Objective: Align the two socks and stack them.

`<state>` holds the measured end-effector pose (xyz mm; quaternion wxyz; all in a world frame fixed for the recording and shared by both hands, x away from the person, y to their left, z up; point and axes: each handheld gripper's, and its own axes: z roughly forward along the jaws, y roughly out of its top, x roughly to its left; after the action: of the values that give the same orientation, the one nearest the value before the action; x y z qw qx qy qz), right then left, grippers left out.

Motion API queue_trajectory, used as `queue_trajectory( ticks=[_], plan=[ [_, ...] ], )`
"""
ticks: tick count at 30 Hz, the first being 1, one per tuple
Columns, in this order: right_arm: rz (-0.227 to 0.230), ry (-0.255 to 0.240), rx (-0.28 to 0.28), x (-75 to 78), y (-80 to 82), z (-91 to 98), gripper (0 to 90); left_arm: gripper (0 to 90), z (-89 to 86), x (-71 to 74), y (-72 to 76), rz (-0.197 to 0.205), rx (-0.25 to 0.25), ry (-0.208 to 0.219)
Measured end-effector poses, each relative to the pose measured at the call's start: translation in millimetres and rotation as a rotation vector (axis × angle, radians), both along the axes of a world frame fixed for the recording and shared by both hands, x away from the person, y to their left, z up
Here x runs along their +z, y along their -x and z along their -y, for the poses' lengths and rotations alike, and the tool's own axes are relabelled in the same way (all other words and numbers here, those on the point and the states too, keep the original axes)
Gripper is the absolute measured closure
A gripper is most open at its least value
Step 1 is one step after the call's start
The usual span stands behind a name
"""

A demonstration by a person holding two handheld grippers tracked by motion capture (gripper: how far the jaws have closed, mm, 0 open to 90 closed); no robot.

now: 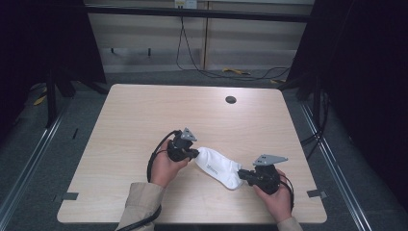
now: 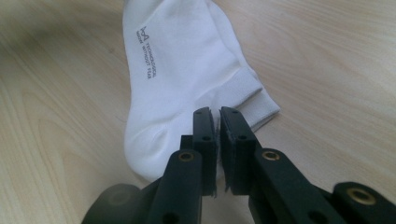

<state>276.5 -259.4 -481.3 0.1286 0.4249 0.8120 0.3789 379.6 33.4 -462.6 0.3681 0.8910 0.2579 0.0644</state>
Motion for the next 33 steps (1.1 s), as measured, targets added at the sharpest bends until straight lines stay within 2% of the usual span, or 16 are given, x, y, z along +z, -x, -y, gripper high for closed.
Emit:
queue_trajectory(
  ticks=[5,11,19,22,26,29,31,33],
  plan=[
    [0.014,-0.005,0.001,6.6,3.9,0.7,85.9,86.5,0.1,0.7,-0.1,0.006,0.0,-0.002],
    [-0.009,0.001,-0.007,2.7,3.8,2.0,85.9,86.2,5.4,-4.6,-2.9,0.01,-0.001,0.001],
    [0.014,0.003,-0.011,5.5,6.4,3.4,85.9,86.2,10.7,-9.0,-6.0,0.018,0.007,0.006],
    [0.003,0.003,-0.016,4.3,6.5,4.6,85.9,86.2,11.0,-9.8,-7.2,0.022,0.012,0.019],
    [-0.011,0.014,-0.022,0.2,6.7,5.2,85.3,86.1,14.2,-18.3,-9.4,0.015,0.014,-0.011],
    [0.001,0.017,-0.032,-1.8,7.9,5.6,79.2,86.1,14.4,-24.1,-9.1,0.01,0.018,-0.009],
    [0.018,0.021,-0.052,-0.1,8.9,7.9,78.2,86.0,13.6,-24.1,-8.5,0.009,0.023,-0.003],
    [0.031,0.002,-0.069,2.8,9.4,11.4,78.2,86.0,13.1,-22.5,-8.4,0.015,0.022,-0.003]
  ],
)
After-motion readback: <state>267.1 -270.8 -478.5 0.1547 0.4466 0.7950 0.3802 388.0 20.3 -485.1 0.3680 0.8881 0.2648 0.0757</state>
